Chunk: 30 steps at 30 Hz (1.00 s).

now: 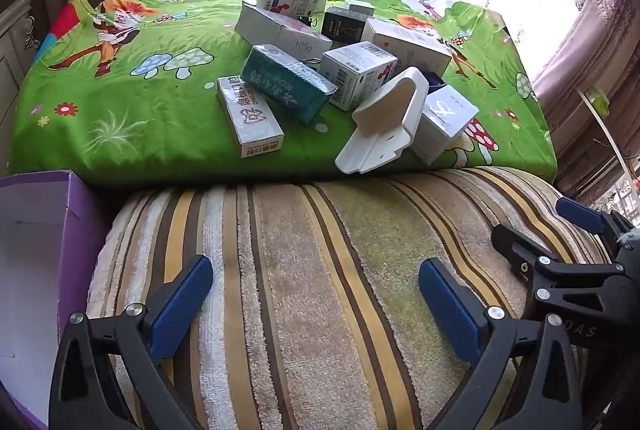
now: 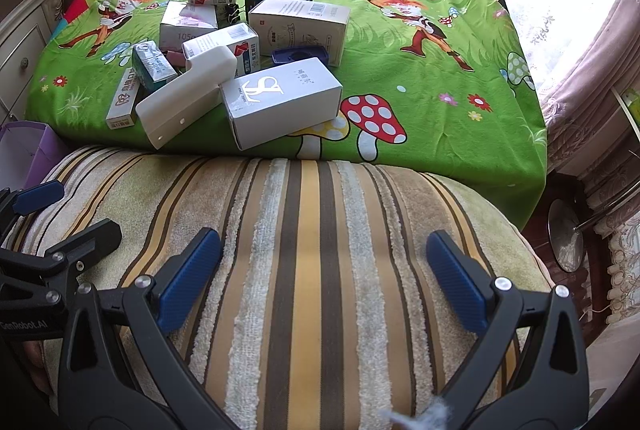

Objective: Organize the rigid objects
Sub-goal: 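Reach to the white plastic holder and close the left tool on it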

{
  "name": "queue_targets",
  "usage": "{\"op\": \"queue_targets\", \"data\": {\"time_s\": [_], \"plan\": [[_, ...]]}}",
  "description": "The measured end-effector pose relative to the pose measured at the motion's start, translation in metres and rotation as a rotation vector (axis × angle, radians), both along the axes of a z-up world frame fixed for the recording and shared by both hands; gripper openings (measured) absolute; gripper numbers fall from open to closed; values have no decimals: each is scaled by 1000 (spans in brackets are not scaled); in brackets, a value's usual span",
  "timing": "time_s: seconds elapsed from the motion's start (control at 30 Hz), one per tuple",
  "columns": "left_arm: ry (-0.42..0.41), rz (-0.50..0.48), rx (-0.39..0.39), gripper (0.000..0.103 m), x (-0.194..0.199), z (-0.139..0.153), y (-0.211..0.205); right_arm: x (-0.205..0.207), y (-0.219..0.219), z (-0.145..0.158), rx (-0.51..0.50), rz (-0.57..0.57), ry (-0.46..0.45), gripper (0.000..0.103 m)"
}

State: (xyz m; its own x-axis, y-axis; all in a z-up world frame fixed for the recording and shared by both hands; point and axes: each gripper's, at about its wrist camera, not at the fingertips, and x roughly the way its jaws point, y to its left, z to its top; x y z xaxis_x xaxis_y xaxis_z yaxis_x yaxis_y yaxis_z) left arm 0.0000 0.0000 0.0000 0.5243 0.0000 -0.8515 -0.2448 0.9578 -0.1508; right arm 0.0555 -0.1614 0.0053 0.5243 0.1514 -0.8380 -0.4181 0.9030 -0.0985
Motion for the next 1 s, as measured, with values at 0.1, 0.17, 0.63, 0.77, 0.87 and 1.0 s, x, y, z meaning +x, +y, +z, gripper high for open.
{"op": "queue_targets", "data": {"time_s": [0.1, 0.17, 0.63, 0.77, 0.87, 1.0], "plan": [[7, 2, -2, 103, 0, 0, 0, 0, -1, 0, 2, 1, -3, 103], [10, 3, 3, 103, -1, 1, -2, -1, -1, 0, 5, 1, -4, 103], [8, 5, 26, 103, -2, 7, -4, -5, -2, 1, 16, -1, -33, 103], [-8, -1, 68, 99, -2, 12, -8, -5, 0, 0, 2, 0, -40, 103], [-46, -38, 112, 86, -2, 20, -14, -4, 2, 0, -8, 1, -40, 103], [-73, -99, 116, 85, 3, 28, -24, 2, -1, 0, 17, 1, -10, 103]]}}
